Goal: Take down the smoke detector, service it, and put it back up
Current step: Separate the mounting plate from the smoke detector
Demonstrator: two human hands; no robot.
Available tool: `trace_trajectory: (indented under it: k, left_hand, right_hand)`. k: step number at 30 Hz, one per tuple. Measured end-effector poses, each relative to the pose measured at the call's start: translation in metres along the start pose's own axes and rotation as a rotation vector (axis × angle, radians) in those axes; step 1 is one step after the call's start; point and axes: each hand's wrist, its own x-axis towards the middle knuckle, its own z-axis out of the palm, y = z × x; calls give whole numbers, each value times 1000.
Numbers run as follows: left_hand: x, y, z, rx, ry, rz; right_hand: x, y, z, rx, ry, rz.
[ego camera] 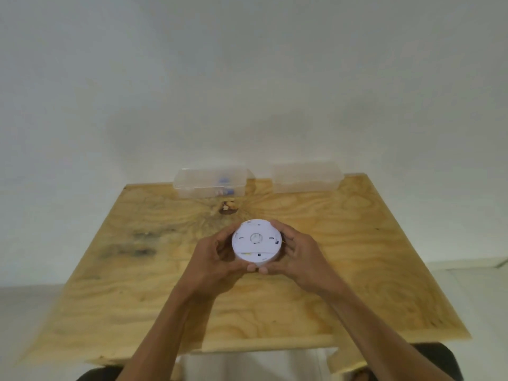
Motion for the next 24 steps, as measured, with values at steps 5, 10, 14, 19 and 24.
trace_trajectory:
  k: [5,10,14,19,24]
  left_hand:
    - [0,-13,0,-9,45,18]
    - [-2,-13,-1,0,53,-6]
    - [-1,-5,-4,-5,14,-31]
    - [8,5,-1,167,-55,-44]
    - [12,1,6,244,17,-7]
  right_hand:
    - [4,9,1,7,-5,-3]
    - [5,4,-3,11,-56,-38]
    - [8,-13,-7,-52,-58,-77]
    - [26,-38,-7,-580,-129,-165]
    - [40,-51,-10,-701,-245,-147]
